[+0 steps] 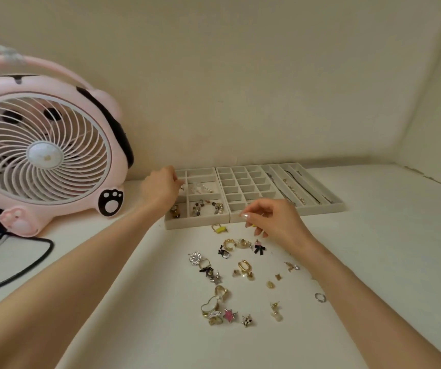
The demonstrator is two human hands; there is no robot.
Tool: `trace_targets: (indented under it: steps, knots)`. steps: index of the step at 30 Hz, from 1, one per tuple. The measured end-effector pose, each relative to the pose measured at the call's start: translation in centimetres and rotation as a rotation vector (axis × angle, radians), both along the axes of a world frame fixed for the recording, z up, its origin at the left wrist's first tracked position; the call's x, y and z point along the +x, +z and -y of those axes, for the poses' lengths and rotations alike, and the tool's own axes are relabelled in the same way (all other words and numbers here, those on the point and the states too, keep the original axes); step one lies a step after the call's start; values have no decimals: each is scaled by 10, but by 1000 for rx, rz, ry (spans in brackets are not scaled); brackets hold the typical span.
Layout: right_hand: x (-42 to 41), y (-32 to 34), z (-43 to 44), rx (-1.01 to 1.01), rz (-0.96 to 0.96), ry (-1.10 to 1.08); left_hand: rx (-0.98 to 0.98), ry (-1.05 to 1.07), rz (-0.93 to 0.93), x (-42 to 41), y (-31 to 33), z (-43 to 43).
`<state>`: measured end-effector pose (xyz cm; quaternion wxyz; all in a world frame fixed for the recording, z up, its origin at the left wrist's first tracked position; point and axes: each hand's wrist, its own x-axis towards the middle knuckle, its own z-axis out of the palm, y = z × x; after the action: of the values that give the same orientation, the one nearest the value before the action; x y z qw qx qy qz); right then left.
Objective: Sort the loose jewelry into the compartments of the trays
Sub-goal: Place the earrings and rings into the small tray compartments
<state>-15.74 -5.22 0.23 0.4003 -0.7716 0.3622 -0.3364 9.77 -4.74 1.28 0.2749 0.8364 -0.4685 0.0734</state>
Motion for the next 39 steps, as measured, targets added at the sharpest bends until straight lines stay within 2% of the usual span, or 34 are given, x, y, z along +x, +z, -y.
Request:
trace_targets:
  steps: [3,10,14,17,20,25,28,34,39]
  knots:
    - [-5,-1,6,-9,18,-39,61,28,146,-1,-8,9]
    - [-11,-1,11,-37,60,-83,196,113,225,-4,-16,30]
    - [-7,-1,5,-52,18,-60,288,148,280,-6,-16,34]
    - [-2,0,-7,-82,-40,-6,305,163,275,-7,-13,36]
    - [13,3,-29,-116,-112,175,313,176,291,-7,-13,36]
    - [40,-3,-51,-336,-284,359,294,176,268,-2,-12,36]
    - [44,-8,-52,-420,-343,375,278,166,257,1,-13,35]
    - [50,-14,-52,-478,-320,313,262,149,218,1,-14,30]
    - [51,-17,-52,-520,-276,286,215,147,85,3,-11,28]
